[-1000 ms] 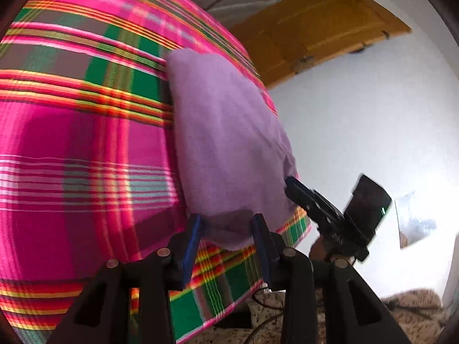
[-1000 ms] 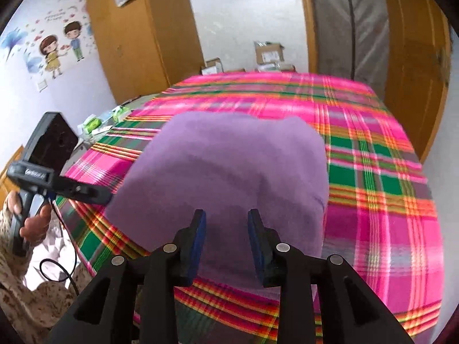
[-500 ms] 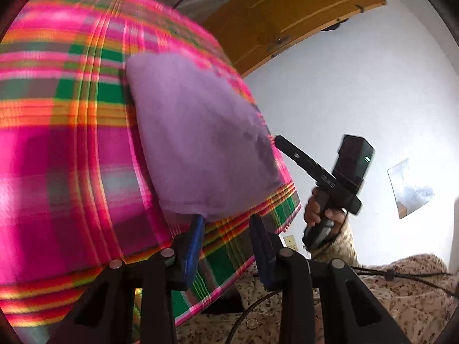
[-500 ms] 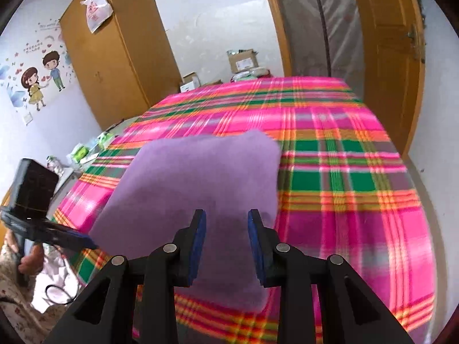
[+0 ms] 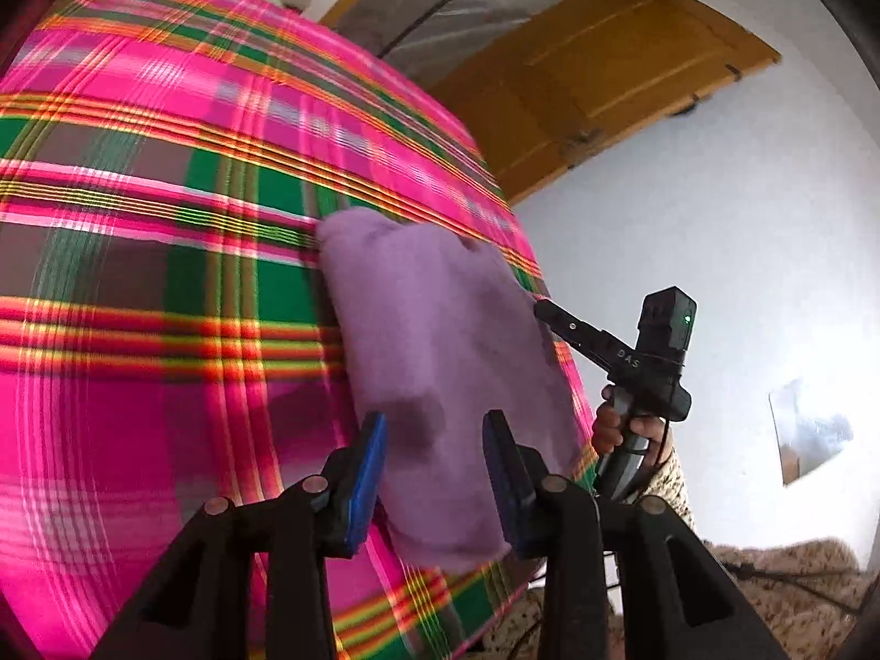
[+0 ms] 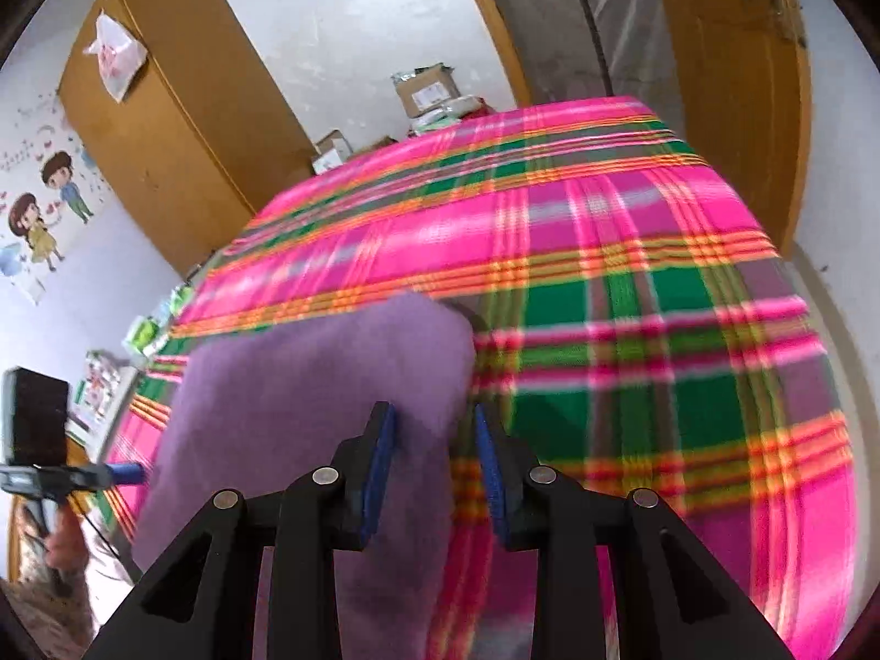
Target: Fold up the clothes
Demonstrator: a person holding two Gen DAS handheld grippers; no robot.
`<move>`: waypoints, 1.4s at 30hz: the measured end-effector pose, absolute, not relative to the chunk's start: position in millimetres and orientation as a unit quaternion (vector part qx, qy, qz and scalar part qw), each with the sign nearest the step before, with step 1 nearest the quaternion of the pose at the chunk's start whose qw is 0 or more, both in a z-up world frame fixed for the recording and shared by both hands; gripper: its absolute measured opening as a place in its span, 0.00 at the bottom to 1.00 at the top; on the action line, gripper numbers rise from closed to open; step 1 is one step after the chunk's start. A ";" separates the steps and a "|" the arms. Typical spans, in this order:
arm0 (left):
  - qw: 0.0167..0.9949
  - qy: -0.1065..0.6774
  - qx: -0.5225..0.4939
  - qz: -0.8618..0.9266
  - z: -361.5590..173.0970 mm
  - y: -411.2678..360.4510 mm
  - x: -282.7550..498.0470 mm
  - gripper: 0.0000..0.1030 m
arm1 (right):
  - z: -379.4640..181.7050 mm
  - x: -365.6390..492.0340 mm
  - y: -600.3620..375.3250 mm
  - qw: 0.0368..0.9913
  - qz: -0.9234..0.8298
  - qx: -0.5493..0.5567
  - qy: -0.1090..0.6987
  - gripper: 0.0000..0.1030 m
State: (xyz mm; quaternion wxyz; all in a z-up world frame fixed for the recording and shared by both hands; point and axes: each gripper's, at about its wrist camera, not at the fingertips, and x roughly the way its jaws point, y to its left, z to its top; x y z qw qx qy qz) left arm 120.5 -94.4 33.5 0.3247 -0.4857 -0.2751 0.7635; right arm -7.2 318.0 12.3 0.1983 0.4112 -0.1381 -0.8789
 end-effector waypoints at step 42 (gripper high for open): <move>0.276 -0.287 -0.526 0.751 2.8 -86.2 89.5 0.47 | 7.0 35.0 303.4 0.218 -0.877 0.426 -0.039 0.51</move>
